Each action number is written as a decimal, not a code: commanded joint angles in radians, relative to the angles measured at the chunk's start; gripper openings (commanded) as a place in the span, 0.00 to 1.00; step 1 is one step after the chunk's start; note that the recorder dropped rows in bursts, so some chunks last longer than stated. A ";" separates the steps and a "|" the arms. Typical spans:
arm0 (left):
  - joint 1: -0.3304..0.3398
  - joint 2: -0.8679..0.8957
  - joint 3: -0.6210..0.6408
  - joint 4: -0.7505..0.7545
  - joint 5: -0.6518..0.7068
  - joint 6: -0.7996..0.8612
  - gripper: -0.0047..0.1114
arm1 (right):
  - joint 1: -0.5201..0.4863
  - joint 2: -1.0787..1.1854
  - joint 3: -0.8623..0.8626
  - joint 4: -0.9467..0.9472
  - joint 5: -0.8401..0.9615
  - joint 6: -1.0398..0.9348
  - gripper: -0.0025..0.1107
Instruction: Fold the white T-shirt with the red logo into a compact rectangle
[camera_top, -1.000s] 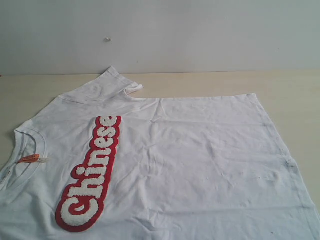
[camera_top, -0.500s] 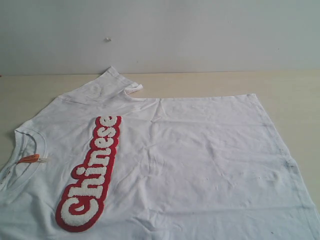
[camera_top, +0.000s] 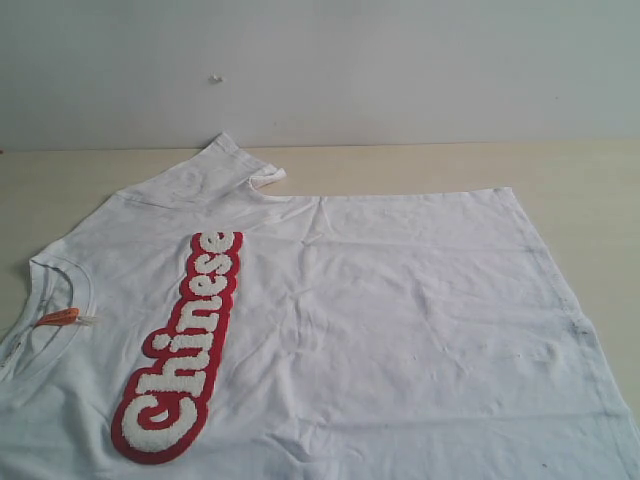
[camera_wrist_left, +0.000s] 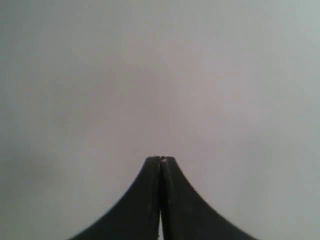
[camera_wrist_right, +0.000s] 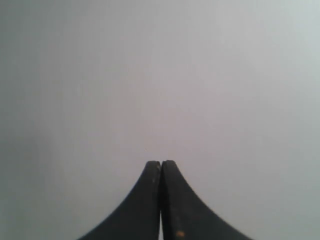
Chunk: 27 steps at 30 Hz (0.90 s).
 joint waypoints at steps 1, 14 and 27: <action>-0.001 0.167 -0.012 0.199 0.019 -0.150 0.04 | -0.005 0.156 -0.058 -0.022 0.181 -0.031 0.02; -0.117 0.735 -0.037 0.583 0.273 -0.159 0.04 | -0.005 0.648 -0.117 -0.006 0.257 -0.218 0.02; -0.117 0.999 -0.259 0.737 -0.306 -0.620 0.04 | -0.005 1.023 -0.336 0.990 0.672 -1.321 0.02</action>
